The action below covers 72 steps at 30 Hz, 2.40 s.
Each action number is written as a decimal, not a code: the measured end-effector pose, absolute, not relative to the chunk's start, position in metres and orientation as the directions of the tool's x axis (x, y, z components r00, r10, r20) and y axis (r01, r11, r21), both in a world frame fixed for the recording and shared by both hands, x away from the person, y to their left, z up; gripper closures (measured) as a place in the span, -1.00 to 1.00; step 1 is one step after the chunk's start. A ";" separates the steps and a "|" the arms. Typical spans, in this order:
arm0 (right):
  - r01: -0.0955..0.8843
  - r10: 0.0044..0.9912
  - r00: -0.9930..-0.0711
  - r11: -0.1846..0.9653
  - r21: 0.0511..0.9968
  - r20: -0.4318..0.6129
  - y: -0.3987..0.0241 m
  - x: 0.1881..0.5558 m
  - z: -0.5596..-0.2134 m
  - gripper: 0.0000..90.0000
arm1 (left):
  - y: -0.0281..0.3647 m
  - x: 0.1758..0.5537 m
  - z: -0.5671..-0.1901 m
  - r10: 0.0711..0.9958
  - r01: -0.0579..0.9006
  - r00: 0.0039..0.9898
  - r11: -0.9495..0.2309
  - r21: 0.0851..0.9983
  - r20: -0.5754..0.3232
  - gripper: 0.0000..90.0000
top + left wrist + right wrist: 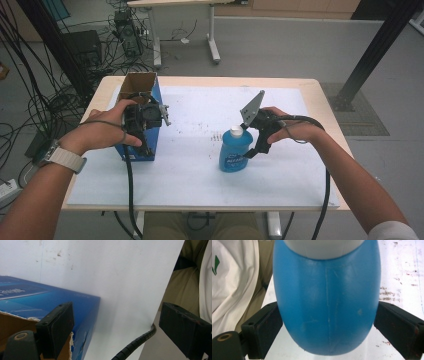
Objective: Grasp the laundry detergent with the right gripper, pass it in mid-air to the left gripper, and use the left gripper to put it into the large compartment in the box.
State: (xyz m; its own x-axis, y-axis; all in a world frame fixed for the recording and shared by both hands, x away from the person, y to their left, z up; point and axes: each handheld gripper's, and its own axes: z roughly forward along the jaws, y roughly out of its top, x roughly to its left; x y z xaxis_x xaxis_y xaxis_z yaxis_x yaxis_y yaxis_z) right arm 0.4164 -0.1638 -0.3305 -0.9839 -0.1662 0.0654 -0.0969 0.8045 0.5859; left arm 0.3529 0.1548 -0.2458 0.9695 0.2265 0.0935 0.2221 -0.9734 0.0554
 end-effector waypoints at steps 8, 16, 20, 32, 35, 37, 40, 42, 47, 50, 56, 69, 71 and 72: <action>-0.094 -0.164 -0.985 0.793 0.602 0.062 -0.164 0.416 -0.333 -0.77 | 0.155 0.353 -0.247 0.224 0.219 0.970 -0.974 0.056 0.091 -0.70; -0.091 -0.164 -0.984 0.780 0.619 0.062 -0.164 0.415 -0.338 -0.74 | 0.154 0.353 -0.248 0.222 0.218 0.971 -0.974 0.054 0.090 -0.70; -0.090 -0.163 -0.985 0.779 0.620 0.061 -0.164 0.414 -0.339 -0.74 | 0.154 0.354 -0.248 0.218 0.214 0.972 -0.975 0.055 0.090 -0.70; -0.085 -0.163 -0.984 0.772 0.630 0.066 -0.163 0.413 -0.344 -0.73 | 0.155 0.353 -0.248 0.221 0.218 0.971 -0.975 0.051 0.088 -0.70; -0.082 -0.161 -0.985 0.769 0.634 0.067 -0.163 0.413 -0.345 -0.73 | 0.154 0.353 -0.248 0.221 0.217 0.971 -0.975 0.051 0.087 -0.70; -0.081 -0.159 -0.985 0.767 0.637 0.066 -0.163 0.413 -0.346 -0.73 | 0.154 0.354 -0.249 0.220 0.215 0.971 -0.975 0.057 0.089 -0.70; -0.079 -0.157 -0.985 0.765 0.639 0.066 -0.163 0.413 -0.348 -0.73 | 0.154 0.354 -0.249 0.221 0.217 0.971 -0.975 0.057 0.089 -0.70; -0.079 -0.155 -0.986 0.762 0.643 0.063 -0.163 0.413 -0.348 -0.73 | 0.154 0.354 -0.249 0.221 0.217 0.971 -0.974 0.057 0.088 -0.70; -0.080 -0.156 -0.986 0.755 0.651 0.059 -0.162 0.413 -0.349 -0.73 | 0.154 0.354 -0.249 0.223 0.219 0.971 -0.974 0.054 0.086 -0.70; -0.077 -0.154 -0.986 0.750 0.657 0.060 -0.162 0.413 -0.350 -0.71 | 0.155 0.354 -0.249 0.224 0.220 0.971 -0.974 0.054 0.086 -0.70; -0.068 -0.150 -0.987 0.737 0.672 0.065 -0.164 0.412 -0.353 -0.69 | 0.155 0.354 -0.250 0.228 0.223 0.970 -0.973 0.062 0.086 -0.70; -0.068 -0.150 -0.987 0.730 0.680 0.061 -0.164 0.412 -0.357 -0.66 | 0.154 0.354 -0.251 0.223 0.218 0.971 -0.974 0.058 0.086 -0.70; -0.064 -0.151 -0.986 0.721 0.690 0.065 -0.164 0.412 -0.358 -0.64 | 0.155 0.354 -0.250 0.222 0.218 0.971 -0.974 0.053 0.085 -0.70; -0.060 -0.149 -0.986 0.718 0.693 0.069 -0.164 0.412 -0.359 -0.64 | 0.155 0.354 -0.250 0.222 0.218 0.971 -0.974 0.053 0.085 -0.70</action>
State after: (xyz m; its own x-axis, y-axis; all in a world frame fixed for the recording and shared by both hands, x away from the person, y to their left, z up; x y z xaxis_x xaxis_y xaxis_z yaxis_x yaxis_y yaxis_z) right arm 0.4123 -0.1642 -0.3586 -0.9864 -0.1494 0.0689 -0.0604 0.7182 0.6932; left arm 0.3540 0.1547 -0.2504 0.9713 0.2220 0.0848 0.2182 -0.9745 0.0526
